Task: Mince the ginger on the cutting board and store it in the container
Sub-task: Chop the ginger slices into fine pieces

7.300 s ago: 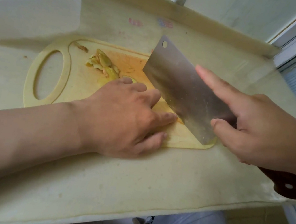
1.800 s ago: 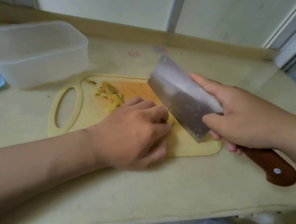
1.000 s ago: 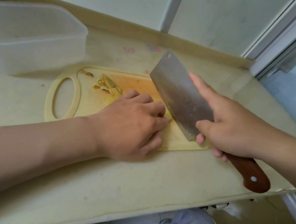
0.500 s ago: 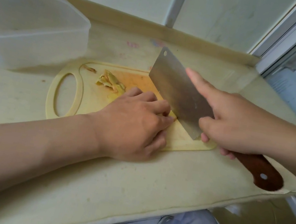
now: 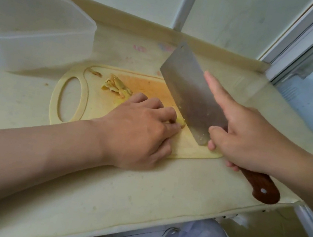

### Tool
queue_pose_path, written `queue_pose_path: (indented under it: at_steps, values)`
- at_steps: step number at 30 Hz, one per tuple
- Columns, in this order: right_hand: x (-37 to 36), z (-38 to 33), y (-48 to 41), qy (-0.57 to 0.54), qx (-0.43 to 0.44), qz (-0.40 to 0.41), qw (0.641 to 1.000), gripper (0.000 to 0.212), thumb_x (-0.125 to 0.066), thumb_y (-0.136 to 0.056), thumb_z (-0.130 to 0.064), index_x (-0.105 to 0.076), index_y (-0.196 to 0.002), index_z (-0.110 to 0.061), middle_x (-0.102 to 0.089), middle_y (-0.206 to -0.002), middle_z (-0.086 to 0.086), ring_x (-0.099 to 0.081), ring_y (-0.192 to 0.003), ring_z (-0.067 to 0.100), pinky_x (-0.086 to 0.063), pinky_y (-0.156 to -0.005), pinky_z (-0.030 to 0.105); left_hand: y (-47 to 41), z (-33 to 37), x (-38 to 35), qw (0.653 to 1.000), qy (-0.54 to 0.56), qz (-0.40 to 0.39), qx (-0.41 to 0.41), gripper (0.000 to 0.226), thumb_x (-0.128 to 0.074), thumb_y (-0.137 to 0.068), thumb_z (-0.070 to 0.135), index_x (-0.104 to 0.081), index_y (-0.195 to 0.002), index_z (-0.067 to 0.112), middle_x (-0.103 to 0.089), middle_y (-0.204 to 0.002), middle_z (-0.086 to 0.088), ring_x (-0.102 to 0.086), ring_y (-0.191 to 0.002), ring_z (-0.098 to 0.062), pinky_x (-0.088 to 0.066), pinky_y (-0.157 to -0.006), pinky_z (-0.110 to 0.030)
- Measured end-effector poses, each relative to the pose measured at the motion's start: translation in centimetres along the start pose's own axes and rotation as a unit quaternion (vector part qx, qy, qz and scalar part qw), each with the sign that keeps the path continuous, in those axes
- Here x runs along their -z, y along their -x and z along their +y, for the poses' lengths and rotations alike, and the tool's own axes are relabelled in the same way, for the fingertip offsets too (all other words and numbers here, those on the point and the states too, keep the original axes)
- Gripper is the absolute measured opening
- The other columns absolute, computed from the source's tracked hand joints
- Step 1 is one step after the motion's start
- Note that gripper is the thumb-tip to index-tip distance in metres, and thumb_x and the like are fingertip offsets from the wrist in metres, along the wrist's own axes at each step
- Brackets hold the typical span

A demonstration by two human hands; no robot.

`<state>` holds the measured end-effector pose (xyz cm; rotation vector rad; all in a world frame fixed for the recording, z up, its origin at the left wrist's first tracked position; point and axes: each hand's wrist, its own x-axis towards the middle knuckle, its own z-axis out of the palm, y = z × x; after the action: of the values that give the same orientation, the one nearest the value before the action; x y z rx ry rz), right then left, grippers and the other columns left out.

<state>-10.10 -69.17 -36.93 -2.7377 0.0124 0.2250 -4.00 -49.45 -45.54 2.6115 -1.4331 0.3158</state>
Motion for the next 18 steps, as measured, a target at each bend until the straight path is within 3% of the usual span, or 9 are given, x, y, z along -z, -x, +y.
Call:
queue_pose_path:
  at_steps: [4,8,13,18]
  values:
    - [0.5,-1.2,-2.8,0.049,0.005,-0.039,0.998,0.101,-0.048,-0.094,-0.006,0.004,-0.151,-0.070,-0.073,-0.077,0.011,-0.067,-0.043,0.025,-0.061,-0.045,0.046,-0.1,0.1,0.0,1.000,-0.003,-0.002,0.000,0.065,-0.017,-0.092,0.050,-0.062,-0.131,0.024,-0.061,-0.118,0.004,-0.056,-0.105,-0.027,-0.042,-0.089,-0.047]
    - [0.1,-1.6,-3.9,0.024,0.019,-0.003,1.000,0.102,-0.048,-0.091,-0.003,0.001,-0.156,-0.064,-0.071,-0.078,0.009,-0.065,-0.041,0.022,-0.059,-0.043,0.043,-0.1,0.1,0.0,1.000,-0.005,-0.005,-0.002,0.065,-0.017,-0.092,0.050,-0.062,-0.131,0.025,-0.060,-0.118,0.004,-0.056,-0.105,-0.026,-0.042,-0.090,-0.047]
    - [-1.1,0.0,-0.6,-0.021,0.024,0.060,0.998,0.101,-0.047,-0.097,-0.005,0.008,-0.150,-0.071,-0.074,-0.073,0.014,-0.065,-0.044,0.026,-0.061,-0.049,0.041,0.0,0.1,0.1,1.000,-0.011,-0.005,0.000,0.068,-0.012,-0.091,0.050,-0.059,-0.134,0.026,-0.059,-0.121,0.006,-0.055,-0.109,-0.026,-0.041,-0.092,-0.046]
    - [-0.3,-0.2,-0.7,0.025,0.026,0.019,0.999,0.100,-0.047,-0.097,-0.006,0.008,-0.150,-0.071,-0.073,-0.074,0.011,-0.066,-0.044,0.023,-0.061,-0.049,0.040,0.0,0.1,0.0,1.000,-0.011,-0.004,-0.002,0.070,-0.010,-0.090,0.051,-0.059,-0.134,0.026,-0.058,-0.119,0.005,-0.054,-0.109,-0.026,-0.041,-0.092,-0.046]
